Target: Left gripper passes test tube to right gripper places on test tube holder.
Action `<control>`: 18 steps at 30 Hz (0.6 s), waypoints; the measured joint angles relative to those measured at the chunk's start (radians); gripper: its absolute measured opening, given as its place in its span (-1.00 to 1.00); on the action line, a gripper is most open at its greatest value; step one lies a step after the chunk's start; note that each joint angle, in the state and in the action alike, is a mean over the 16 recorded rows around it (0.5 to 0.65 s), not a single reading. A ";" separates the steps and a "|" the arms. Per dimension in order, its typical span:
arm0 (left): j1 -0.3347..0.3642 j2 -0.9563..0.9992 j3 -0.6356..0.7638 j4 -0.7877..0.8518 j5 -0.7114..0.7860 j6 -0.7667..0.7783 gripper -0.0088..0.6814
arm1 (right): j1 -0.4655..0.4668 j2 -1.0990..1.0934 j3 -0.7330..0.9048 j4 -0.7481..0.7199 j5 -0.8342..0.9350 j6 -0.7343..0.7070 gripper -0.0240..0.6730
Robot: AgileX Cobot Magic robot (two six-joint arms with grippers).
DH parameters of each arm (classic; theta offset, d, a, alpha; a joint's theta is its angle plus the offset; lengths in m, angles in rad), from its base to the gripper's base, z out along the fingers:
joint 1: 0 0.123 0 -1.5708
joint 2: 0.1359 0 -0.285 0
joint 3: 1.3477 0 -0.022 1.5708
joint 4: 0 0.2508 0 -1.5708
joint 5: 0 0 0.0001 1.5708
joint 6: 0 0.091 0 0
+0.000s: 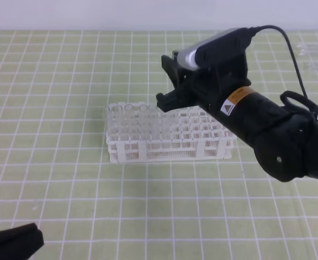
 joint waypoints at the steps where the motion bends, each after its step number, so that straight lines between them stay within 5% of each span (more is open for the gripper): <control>1: 0.000 -0.001 0.000 0.000 0.001 0.000 -0.90 | 0.000 0.005 0.001 -0.024 -0.004 0.017 -0.65; 18: 0.000 0.001 0.000 0.001 -0.001 0.000 -0.90 | -0.008 0.067 0.001 -0.084 -0.024 0.049 -0.65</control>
